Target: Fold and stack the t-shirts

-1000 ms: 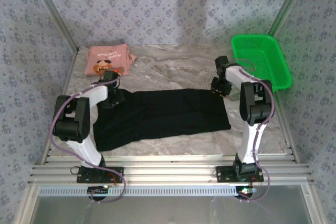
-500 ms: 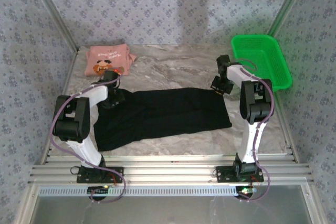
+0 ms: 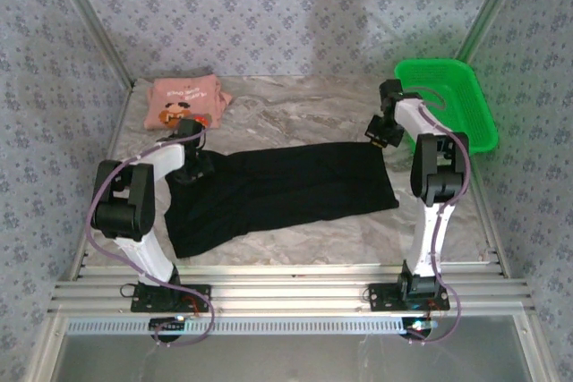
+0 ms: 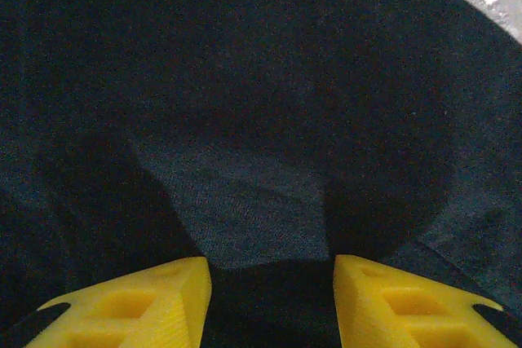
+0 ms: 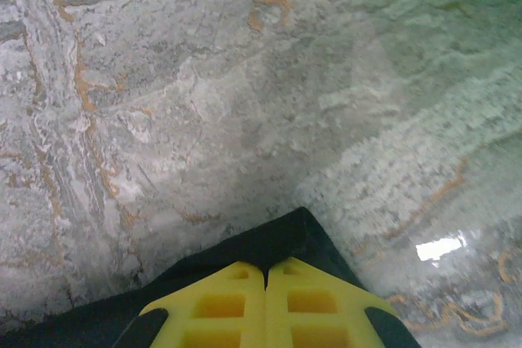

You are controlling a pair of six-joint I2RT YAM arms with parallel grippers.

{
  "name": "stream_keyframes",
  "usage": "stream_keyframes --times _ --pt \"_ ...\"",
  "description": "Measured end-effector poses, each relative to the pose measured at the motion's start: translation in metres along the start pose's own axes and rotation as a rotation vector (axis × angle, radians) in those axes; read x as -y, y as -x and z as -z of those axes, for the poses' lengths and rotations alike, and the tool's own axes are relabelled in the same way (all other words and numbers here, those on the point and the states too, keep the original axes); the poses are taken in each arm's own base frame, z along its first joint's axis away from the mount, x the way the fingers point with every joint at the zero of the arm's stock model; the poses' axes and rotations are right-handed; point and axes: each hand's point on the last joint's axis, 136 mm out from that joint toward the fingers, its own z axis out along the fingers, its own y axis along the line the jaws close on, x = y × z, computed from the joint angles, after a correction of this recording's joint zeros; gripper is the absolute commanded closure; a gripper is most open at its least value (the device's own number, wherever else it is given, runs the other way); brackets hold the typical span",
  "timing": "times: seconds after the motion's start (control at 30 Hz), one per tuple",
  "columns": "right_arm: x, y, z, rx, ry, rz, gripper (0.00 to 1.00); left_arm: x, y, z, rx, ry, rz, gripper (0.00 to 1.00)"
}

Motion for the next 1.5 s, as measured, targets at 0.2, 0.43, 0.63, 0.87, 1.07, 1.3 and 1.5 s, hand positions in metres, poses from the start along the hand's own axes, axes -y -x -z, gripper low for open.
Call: stream_keyframes --times 0.2,0.43,0.63,0.87,1.07,1.3,1.5 --pt "0.0 0.003 -0.013 -0.054 0.006 0.013 0.9 -0.001 0.0 0.0 -0.007 0.011 -0.019 0.55" --pt "-0.003 0.013 -0.006 -0.054 0.053 0.012 0.82 0.001 -0.001 0.0 -0.003 0.017 -0.038 0.55" --pt "-0.004 0.011 -0.007 -0.064 0.066 0.022 0.81 0.001 -0.001 -0.001 -0.001 0.023 -0.043 0.55" --pt "-0.002 0.004 -0.012 -0.081 0.061 0.025 0.81 0.004 -0.003 0.0 0.003 0.025 -0.053 0.55" --pt "-0.008 0.005 -0.013 -0.069 0.069 0.035 0.8 0.004 -0.003 0.0 0.003 0.026 -0.055 0.55" --pt "-0.011 0.002 -0.021 -0.074 0.062 0.046 0.82 0.004 -0.003 0.0 0.005 0.027 -0.055 0.55" --pt "-0.008 0.0 -0.025 -0.08 0.05 0.042 1.0 0.004 -0.003 0.0 0.005 0.026 -0.055 0.56"
